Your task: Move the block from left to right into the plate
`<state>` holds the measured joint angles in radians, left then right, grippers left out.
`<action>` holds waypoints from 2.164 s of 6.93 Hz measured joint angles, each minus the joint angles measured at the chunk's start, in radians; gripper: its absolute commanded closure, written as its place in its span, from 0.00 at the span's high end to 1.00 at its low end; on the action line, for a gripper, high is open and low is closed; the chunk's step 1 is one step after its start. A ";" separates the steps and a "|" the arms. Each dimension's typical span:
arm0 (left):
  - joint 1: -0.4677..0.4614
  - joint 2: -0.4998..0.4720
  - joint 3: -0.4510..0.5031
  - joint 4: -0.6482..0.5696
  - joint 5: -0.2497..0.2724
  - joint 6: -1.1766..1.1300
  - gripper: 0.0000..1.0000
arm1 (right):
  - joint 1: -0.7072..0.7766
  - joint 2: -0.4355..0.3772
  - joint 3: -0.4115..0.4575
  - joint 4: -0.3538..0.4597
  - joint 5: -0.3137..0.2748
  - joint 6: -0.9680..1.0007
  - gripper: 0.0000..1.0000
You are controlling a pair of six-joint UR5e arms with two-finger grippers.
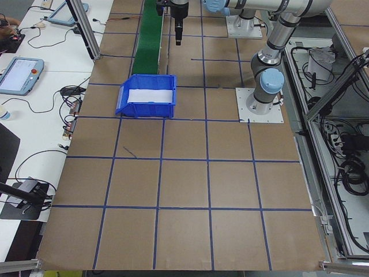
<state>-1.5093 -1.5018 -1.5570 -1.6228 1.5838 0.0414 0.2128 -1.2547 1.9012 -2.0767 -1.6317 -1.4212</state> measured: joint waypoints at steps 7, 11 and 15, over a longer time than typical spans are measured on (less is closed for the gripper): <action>0.001 0.000 0.000 0.001 -0.001 0.000 1.00 | 0.230 -0.175 -0.289 0.115 0.164 -0.002 1.00; 0.005 0.000 0.000 0.001 -0.001 0.000 1.00 | 0.429 -0.295 -0.370 0.141 0.417 0.009 1.00; 0.007 0.000 0.000 0.001 0.000 0.002 1.00 | 0.868 -0.339 -0.367 0.145 0.387 0.108 1.00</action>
<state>-1.5020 -1.5018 -1.5566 -1.6222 1.5842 0.0429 1.0809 -1.5938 1.5338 -1.9316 -1.2447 -1.3128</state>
